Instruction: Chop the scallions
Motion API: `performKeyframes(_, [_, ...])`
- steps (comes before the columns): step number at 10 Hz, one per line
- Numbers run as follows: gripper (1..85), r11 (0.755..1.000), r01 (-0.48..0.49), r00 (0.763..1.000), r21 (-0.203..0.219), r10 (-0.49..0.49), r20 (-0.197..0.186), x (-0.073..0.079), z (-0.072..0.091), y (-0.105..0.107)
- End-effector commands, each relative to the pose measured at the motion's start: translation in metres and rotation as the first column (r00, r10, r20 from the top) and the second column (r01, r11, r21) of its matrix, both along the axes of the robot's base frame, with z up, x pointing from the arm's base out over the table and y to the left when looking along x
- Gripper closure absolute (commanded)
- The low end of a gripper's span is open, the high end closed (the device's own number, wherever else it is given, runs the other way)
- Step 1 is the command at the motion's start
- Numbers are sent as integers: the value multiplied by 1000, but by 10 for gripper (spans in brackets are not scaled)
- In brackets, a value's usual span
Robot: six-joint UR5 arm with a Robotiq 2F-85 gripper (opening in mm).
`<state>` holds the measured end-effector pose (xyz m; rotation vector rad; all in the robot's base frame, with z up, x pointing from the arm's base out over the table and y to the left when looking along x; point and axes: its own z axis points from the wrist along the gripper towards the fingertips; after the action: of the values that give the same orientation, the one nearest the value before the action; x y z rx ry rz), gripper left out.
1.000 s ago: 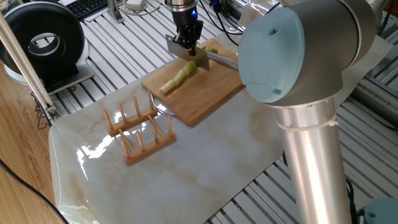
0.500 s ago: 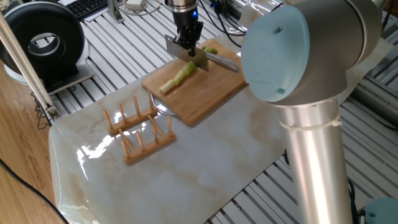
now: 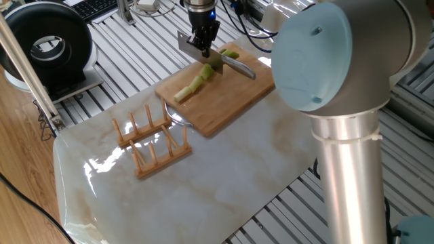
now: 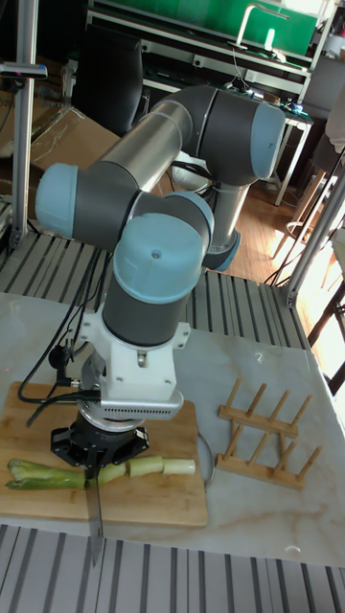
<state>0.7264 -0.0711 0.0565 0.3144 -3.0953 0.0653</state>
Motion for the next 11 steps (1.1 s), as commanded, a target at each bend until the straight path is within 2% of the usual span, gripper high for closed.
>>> performKeyframes(1, [843,1000,15,999,12,-15,39,9,-1,6])
performKeyframes(3, [843,1000,22,1000,0,-22,-19,0,11,14])
performKeyframes(4, [843,1000,12,999,-4,-12,-31,-3,12,14])
performKeyframes(7, [843,1000,-19,999,-10,18,-49,-9,-1,3])
performKeyframes(8, [843,1000,-14,998,-4,13,-59,-11,2,6])
performKeyframes(10, [843,1000,12,994,-3,-12,-113,-19,31,26])
performKeyframes(11, [843,1000,14,994,17,-12,-113,-21,36,32])
